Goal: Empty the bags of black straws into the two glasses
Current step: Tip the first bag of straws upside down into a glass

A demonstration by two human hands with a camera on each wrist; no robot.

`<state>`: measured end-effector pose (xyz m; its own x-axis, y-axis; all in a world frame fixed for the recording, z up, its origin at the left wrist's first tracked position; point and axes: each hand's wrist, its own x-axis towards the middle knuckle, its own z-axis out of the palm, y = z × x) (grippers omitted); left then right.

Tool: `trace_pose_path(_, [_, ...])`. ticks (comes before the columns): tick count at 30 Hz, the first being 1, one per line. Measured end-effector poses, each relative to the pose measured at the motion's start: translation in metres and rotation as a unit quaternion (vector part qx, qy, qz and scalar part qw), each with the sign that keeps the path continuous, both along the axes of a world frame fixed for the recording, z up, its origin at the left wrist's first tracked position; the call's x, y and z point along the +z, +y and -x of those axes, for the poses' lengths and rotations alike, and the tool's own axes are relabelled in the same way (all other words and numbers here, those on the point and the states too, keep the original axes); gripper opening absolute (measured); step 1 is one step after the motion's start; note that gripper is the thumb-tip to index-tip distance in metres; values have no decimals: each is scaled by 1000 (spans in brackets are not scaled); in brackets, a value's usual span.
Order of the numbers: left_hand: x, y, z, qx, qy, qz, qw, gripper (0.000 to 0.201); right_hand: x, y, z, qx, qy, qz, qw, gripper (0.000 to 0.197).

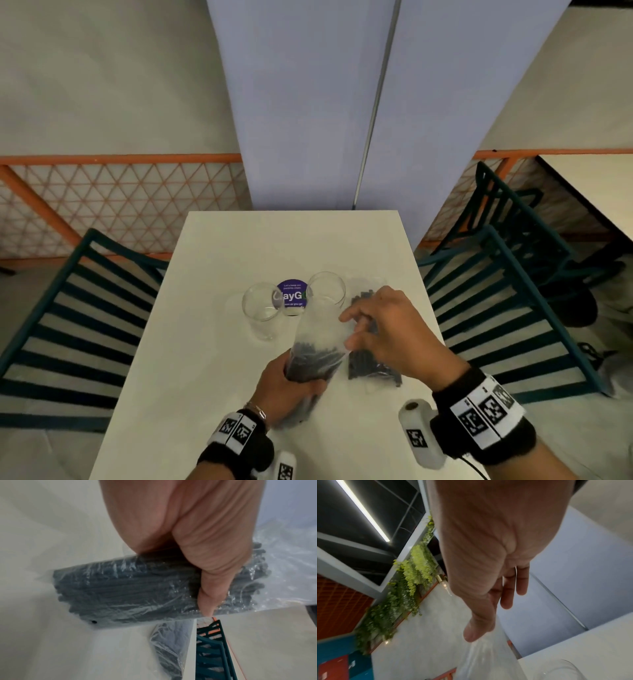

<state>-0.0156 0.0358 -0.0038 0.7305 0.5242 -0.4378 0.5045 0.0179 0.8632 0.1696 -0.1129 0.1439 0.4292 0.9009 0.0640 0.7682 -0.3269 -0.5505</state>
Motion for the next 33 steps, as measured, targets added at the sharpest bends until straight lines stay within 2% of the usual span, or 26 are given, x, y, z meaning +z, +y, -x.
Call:
trace_pose_path(3, [-6, 11, 3, 15, 2, 11, 1000, 53, 7, 6, 23, 83, -83, 19, 993, 12])
trace_pose_path(5, [-6, 13, 2, 17, -7, 13, 1000, 47, 17, 8, 39, 138, -136, 20, 981, 1])
trace_pose_path(8, [-4, 13, 2, 13, -26, 25, 999, 36, 35, 11, 57, 188, -152, 57, 969, 10])
trace_pose_path(11, [-7, 16, 4, -2, -51, 34, 998, 47, 47, 20, 66, 217, -161, 145, 952, 20])
trace_pose_path(14, [-11, 18, 7, -18, -57, 25, 998, 52, 54, 37, 67, 210, -116, 218, 946, 44])
trace_pose_path(16, [-13, 19, 8, -28, -51, 14, 998, 51, 51, 51, 69, 197, -97, 234, 947, 41])
trace_pose_path(20, [-15, 21, 8, -22, -42, -7, 999, 60, 44, 70, 77, 182, -124, 245, 944, 38])
trace_pose_path(25, [-22, 24, 13, -2, -33, -25, 999, 64, 50, 75, 83, 186, -134, 197, 953, 35])
trace_pose_path(31, [-27, 15, 9, 39, -51, -38, 997, 59, 52, 67, 81, 154, -93, 160, 970, 57])
trace_pose_path(33, [-26, 12, 8, 59, -54, -41, 996, 55, 51, 63, 79, 127, -66, 125, 982, 58])
